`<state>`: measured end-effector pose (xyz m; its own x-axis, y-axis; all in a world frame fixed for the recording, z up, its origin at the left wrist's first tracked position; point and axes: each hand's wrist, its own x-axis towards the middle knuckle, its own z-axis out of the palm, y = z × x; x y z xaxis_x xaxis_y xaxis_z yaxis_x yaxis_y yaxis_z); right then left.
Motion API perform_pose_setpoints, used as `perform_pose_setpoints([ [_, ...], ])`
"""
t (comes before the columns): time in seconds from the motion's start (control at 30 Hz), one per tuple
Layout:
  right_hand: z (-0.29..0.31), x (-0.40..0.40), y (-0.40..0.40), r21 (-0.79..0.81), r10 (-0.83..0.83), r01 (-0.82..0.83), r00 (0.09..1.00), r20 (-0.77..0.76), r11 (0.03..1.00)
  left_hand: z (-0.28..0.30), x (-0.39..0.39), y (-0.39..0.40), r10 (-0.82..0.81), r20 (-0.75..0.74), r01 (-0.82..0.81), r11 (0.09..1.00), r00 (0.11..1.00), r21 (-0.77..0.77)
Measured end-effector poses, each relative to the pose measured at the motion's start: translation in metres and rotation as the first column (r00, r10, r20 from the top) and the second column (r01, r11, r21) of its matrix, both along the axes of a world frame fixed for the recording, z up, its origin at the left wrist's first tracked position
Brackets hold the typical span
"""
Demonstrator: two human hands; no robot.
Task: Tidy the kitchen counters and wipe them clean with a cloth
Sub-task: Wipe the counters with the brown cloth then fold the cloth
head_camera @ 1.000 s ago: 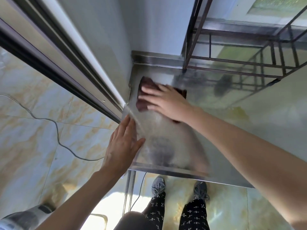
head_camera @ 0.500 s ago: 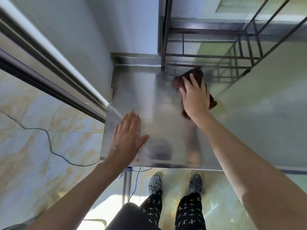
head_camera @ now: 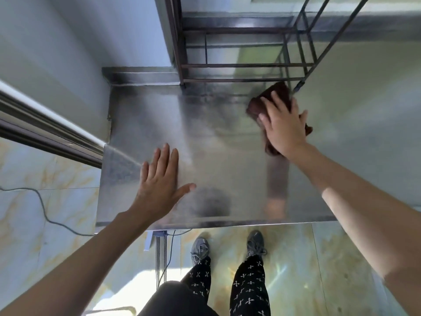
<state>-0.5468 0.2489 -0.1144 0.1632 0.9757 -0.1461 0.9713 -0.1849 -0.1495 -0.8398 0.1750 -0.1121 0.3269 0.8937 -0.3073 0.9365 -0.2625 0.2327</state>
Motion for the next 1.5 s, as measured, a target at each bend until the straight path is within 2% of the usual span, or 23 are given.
perform_pose_setpoints([
  [0.03, 0.0, 0.001, -0.001, 0.013, -0.053, 0.053, 0.998, -0.017, 0.999, 0.0, 0.0, 0.0, 0.004, -0.008, -0.004, 1.0, 1.0, -0.012],
  [0.1, -0.002, -0.012, -0.014, 0.04, -0.036, 0.038, 0.999, -0.035, 0.998, 0.002, 0.001, 0.001, 0.016, -0.007, -0.017, 0.999, 1.0, -0.033],
  [0.2, -0.006, -0.046, -0.057, 0.155, 0.222, -0.223, 0.975, 0.024, 0.962, 0.006, 0.005, 0.0, 0.027, 0.036, -0.025, 0.999, 0.999, -0.047],
  [0.3, -0.012, -0.064, -0.115, 0.132, 0.541, -0.552, 0.834, 0.112, 0.823, 0.011, 0.014, -0.006, -0.026, 0.1, 0.03, 0.999, 0.995, -0.037],
  [0.37, -0.012, -0.054, -0.123, 0.069, 0.628, -0.631, 0.776, 0.062, 0.772, 0.012, 0.022, -0.011, -0.086, 0.119, 0.09, 0.995, 0.989, -0.033],
  [0.4, -0.013, -0.044, -0.115, 0.077, 0.619, -0.624, 0.781, 0.077, 0.778, 0.012, 0.025, -0.012, -0.102, 0.121, 0.107, 0.994, 0.987, -0.033],
  [0.5, -0.009, -0.006, -0.069, 0.088, 0.421, -0.434, 0.897, 0.133, 0.897, 0.006, 0.03, -0.012, -0.117, 0.105, 0.121, 0.992, 0.988, -0.032],
  [0.57, -0.004, 0.022, -0.043, 0.048, 0.149, -0.151, 0.987, 0.054, 0.987, 0.003, 0.031, -0.012, -0.115, 0.088, 0.119, 0.992, 0.989, -0.034],
  [0.63, -0.001, 0.039, -0.03, 0.009, -0.193, 0.194, 0.98, -0.047, 0.981, 0.002, 0.031, -0.013, -0.105, 0.096, 0.109, 0.994, 0.99, -0.03],
  [0.67, -0.001, 0.039, -0.028, 0.01, -0.295, 0.297, 0.952, -0.075, 0.955, 0.003, 0.032, -0.014, -0.1, 0.101, 0.103, 0.994, 0.99, -0.031],
  [0.73, 0.002, 0.02, -0.034, 0.019, -0.324, 0.327, 0.941, -0.094, 0.945, 0.004, 0.032, -0.015, -0.09, 0.11, 0.094, 0.995, 0.99, -0.031],
  [0.8, -0.003, -0.01, -0.056, 0.031, -0.174, 0.177, 0.982, -0.071, 0.984, 0.006, 0.033, -0.018, -0.079, 0.133, 0.084, 0.996, 0.988, -0.028],
  [0.87, -0.006, -0.04, -0.095, 0.112, 0.05, -0.049, 0.999, -0.003, 0.993, 0.009, 0.034, -0.024, -0.059, 0.163, 0.066, 0.997, 0.985, -0.038],
  [0.97, -0.007, -0.055, -0.148, 0.094, 0.369, -0.372, 0.928, 0.046, 0.924, 0.013, 0.034, -0.031, -0.038, 0.177, 0.046, 0.998, 0.983, -0.043],
  [1.03, -0.007, -0.037, -0.153, 0.08, 0.436, -0.437, 0.899, 0.026, 0.896, 0.013, 0.032, -0.032, -0.045, 0.179, 0.053, 0.998, 0.983, -0.039],
  [1.1, -0.01, -0.012, -0.144, 0.094, 0.335, -0.338, 0.941, 0.047, 0.936, 0.013, 0.029, -0.032, -0.05, 0.177, 0.057, 0.998, 0.983, -0.037],
  [1.17, -0.008, 0.016, -0.133, 0.125, 0.085, -0.083, 0.996, -0.012, 0.989, 0.013, 0.026, -0.032, -0.041, 0.177, 0.047, 0.998, 0.983, -0.03],
  [1.2, -0.007, 0.028, -0.13, 0.111, -0.083, 0.09, 0.994, -0.064, 0.99, 0.014, 0.024, -0.033, -0.036, 0.178, 0.041, 0.999, 0.983, -0.026],
  [1.27, -0.007, 0.043, -0.131, 0.071, -0.404, 0.413, 0.907, -0.117, 0.908, 0.015, 0.019, -0.037, -0.031, 0.188, 0.036, 0.999, 0.982, -0.02],
  [1.33, -0.007, 0.038, -0.136, 0.112, -0.58, 0.592, 0.805, -0.123, 0.798, 0.017, 0.011, -0.042, -0.023, 0.205, 0.027, 0.999, 0.979, -0.019],
  [1.4, -0.011, 0.011, -0.14, 0.132, -0.643, 0.658, 0.753, -0.14, 0.742, 0.018, 0.001, -0.047, 0.009, 0.213, -0.002, 1.0, 0.977, -0.029],
  [1.43, -0.012, -0.009, -0.144, 0.138, -0.629, 0.645, 0.764, -0.143, 0.752, 0.018, -0.005, -0.049, 0.027, 0.211, -0.021, 0.999, 0.977, -0.033],
  [1.5, -0.011, -0.054, -0.158, 0.184, -0.505, 0.523, 0.852, -0.137, 0.832, 0.019, -0.017, -0.054, 0.061, 0.204, -0.055, 0.998, 0.977, -0.036],
])
